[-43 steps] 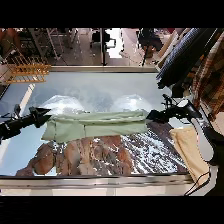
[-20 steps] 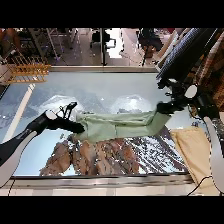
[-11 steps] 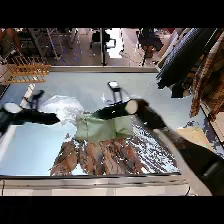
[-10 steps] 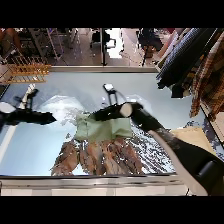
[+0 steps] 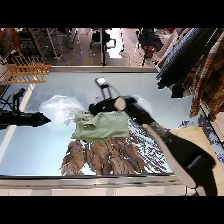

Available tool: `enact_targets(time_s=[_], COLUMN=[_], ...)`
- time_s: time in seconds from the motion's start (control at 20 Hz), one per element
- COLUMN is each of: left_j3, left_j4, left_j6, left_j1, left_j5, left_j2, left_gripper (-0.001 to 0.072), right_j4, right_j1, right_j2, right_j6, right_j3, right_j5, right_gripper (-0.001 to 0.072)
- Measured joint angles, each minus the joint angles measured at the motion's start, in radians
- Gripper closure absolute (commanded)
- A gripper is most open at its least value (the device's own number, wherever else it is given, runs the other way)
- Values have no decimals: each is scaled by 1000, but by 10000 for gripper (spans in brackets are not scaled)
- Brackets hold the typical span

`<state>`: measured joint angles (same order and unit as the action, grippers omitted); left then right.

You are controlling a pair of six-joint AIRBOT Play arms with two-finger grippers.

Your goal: Fold the clothes and pants, and hang the long-sleeved shirts on hangers.

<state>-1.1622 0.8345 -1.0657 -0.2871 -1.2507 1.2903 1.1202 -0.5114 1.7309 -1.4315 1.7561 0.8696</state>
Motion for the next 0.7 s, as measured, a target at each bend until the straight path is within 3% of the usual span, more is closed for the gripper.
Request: enact_targets(time_s=[0.15, 0.25, 0.3, 0.4, 0.7], left_j3=[20, 25, 27, 29, 27], left_j4=[-47, -76, -83, -98, -106], left_j6=[28, 41, 47, 52, 26], left_j1=[82, 162, 206, 289, 404], left_j5=[26, 82, 124, 209, 364], left_j2=[55, 106, 137, 202, 364], left_gripper=[452, 625, 650, 701, 701], right_j4=[-3, -30, -50, -84, -312], right_j1=[185, 297, 346, 420, 498], right_j2=[-59, -76, -81, -84, 35], right_j6=[-9, -16, -15, 6, 187], right_j3=[7, -26, -60, -150, -338], right_j5=[197, 336, 384, 430, 399], right_gripper=[166, 167, 167, 167, 104])
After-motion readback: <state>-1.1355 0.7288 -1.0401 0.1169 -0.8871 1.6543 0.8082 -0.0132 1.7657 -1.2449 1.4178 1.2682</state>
